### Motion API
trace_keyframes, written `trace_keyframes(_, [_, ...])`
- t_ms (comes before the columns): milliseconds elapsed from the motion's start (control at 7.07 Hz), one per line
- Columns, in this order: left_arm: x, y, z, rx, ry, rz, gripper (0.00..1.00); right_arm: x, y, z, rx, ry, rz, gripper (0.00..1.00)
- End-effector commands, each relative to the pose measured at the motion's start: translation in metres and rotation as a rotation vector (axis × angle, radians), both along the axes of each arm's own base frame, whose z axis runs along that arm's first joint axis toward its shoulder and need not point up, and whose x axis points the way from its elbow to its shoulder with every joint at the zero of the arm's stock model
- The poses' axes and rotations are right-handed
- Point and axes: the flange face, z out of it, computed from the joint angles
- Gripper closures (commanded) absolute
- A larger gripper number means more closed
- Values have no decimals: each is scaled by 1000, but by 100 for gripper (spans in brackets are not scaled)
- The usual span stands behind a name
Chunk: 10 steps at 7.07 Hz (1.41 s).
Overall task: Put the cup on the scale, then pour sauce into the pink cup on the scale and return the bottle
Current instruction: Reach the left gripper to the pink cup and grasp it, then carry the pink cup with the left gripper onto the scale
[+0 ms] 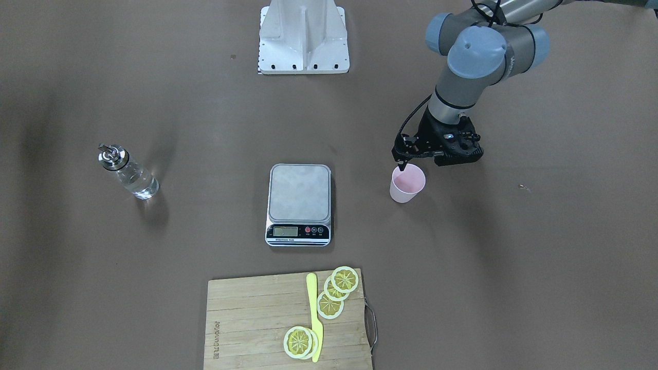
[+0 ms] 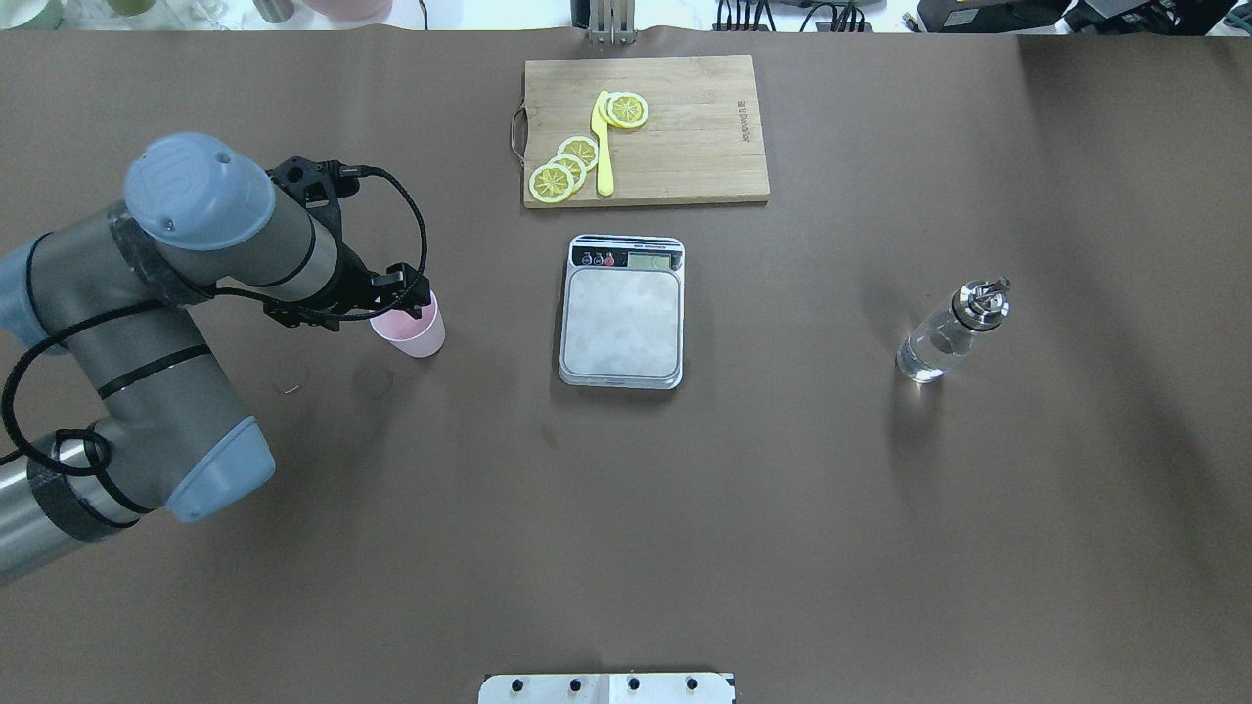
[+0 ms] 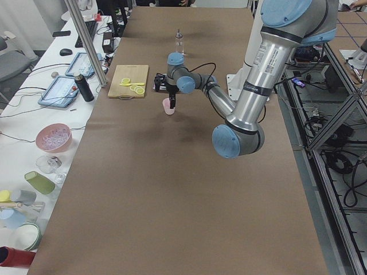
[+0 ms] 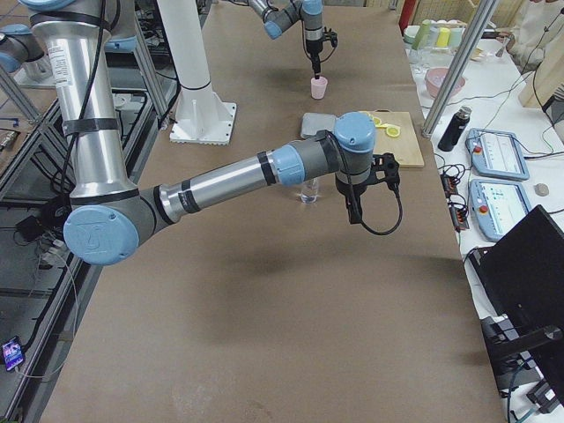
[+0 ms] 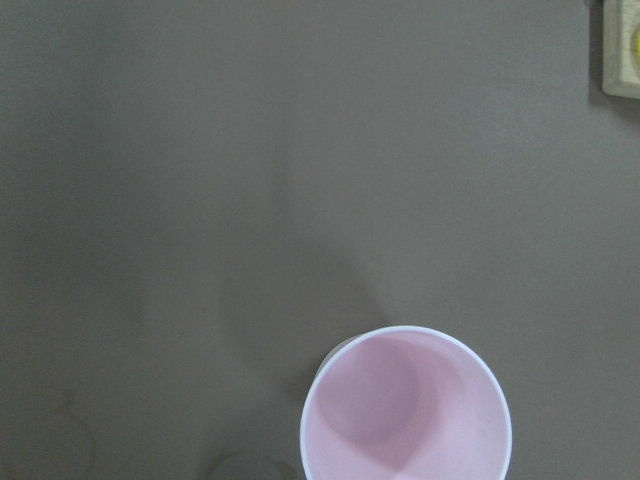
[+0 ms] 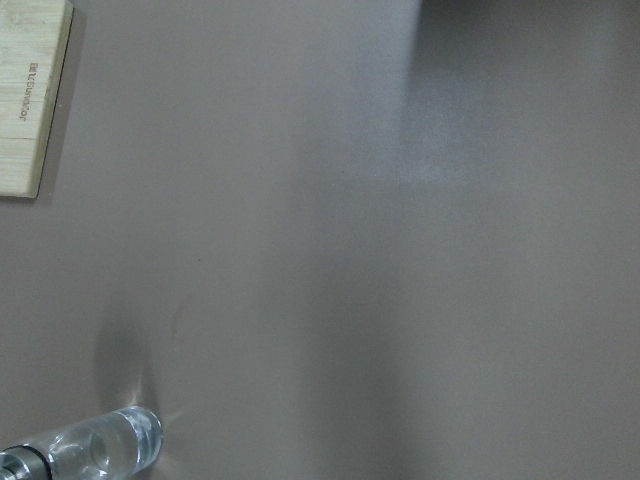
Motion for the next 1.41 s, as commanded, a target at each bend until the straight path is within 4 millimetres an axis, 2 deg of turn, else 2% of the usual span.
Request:
trace_keyframes(0, [2,-15,23,-7,-23,-8,4,-20,5,-22,38,12,-24,0])
trace_keyframes(283, [8,-17,28,-2,-9,-6,12,-32,8,-26,38,27,-27,0])
trace_keyframes(424, [8,-16,27,-7,-4,-7,32,-34,8,-26,39,29,-31,0])
trace_keyframes(566, [8,-15,26,-8,0,-6,71,-36,8,-28,41,28,-33,1])
trace_keyframes(707, [8,-14,26,-10,0,-7,100,-38,10,-32,49,30,-36,2])
trace_keyframes(849, [3,-10,18,1,14,-7,100,-41,16,-40,53,42,-20,2])
trace_keyframes(990, [-8,-5,0,13,41,-4,100,-48,22,-57,89,47,-28,1])
trace_keyframes(1132, [-33,-19,-10,-32,76,-2,100,-53,28,-71,126,50,-38,0])
trace_keyframes(1273, [-38,-26,-22,-58,92,-5,100,-59,34,-82,157,50,-51,0])
